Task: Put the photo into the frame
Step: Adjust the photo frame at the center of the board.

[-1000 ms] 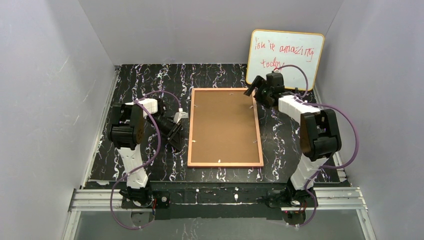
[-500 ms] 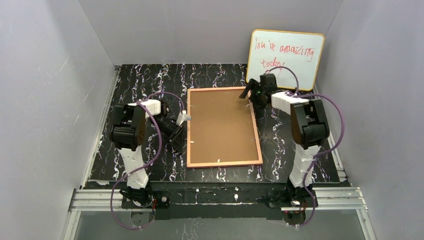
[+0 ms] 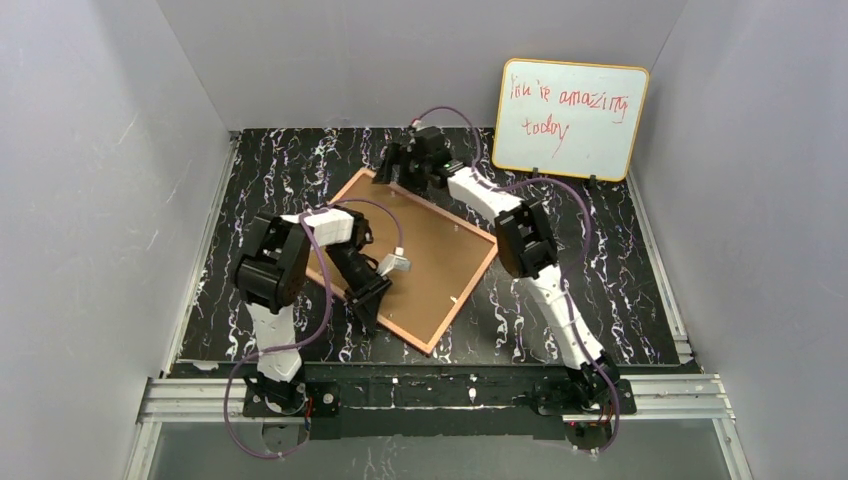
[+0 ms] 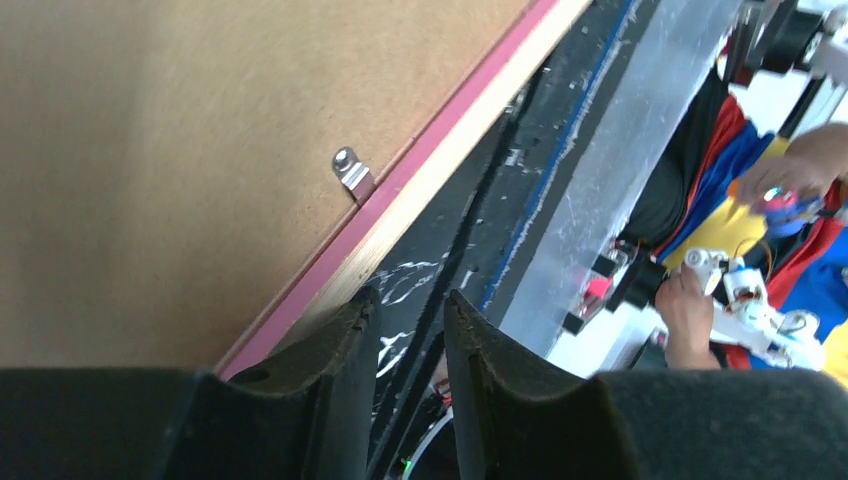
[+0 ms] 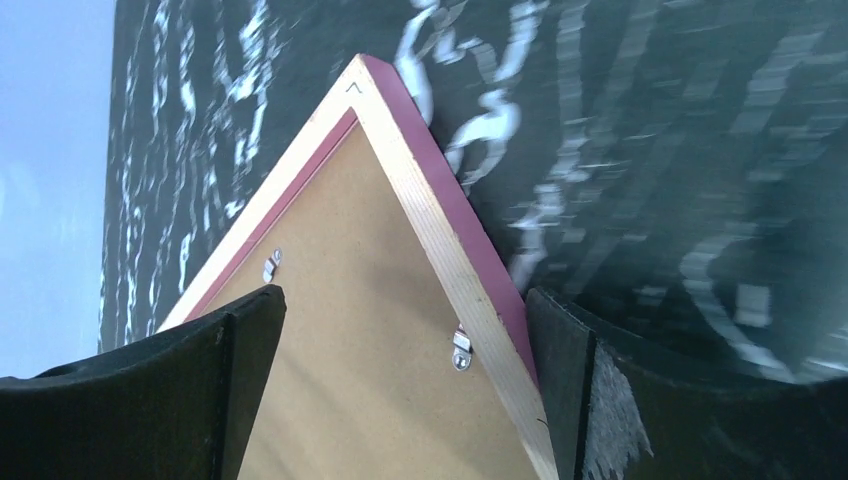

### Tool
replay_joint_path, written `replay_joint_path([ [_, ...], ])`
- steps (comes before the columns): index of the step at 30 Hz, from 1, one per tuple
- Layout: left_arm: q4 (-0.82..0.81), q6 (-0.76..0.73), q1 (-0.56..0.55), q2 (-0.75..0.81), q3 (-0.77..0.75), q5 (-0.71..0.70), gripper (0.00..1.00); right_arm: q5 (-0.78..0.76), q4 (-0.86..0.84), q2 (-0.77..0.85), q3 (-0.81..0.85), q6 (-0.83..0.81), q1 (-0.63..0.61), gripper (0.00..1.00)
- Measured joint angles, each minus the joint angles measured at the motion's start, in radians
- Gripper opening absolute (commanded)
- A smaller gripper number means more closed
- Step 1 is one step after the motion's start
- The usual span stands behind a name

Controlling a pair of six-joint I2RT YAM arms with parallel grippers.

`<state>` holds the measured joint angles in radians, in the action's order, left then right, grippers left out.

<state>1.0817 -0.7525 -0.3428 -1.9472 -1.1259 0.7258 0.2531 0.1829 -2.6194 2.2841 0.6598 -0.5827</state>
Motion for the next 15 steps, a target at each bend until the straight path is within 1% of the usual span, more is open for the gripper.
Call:
replay_joint_path([
  [1,0.014,-0.006,-0.029,0.0,-0.003,0.002,0.33,0.011,0.008,-0.023,0.039,-0.007,-0.017,0.99],
  [3,0.051,-0.026,-0.07,0.0,-0.017,0.007,0.37,0.031,0.013,-0.021,0.032,-0.014,-0.04,0.99],
  [5,0.085,-0.051,-0.082,0.0,-0.039,0.006,0.39,0.051,0.0,0.02,-0.036,-0.014,-0.043,0.99],
  [7,0.115,-0.083,-0.08,0.0,-0.069,-0.012,0.41,0.067,0.002,0.097,-0.152,-0.014,-0.021,0.99],
  [9,0.133,-0.119,-0.075,0.001,-0.101,-0.042,0.42,0.075,0.026,0.182,-0.246,-0.022,0.024,0.99],
  [11,0.154,-0.144,-0.069,0.008,-0.131,-0.076,0.42,0.071,0.044,0.259,-0.306,-0.035,0.082,0.99],
  [15,0.211,-0.178,-0.042,0.043,-0.239,-0.138,0.42,0.033,0.057,0.473,-0.448,-0.055,0.212,0.99],
])
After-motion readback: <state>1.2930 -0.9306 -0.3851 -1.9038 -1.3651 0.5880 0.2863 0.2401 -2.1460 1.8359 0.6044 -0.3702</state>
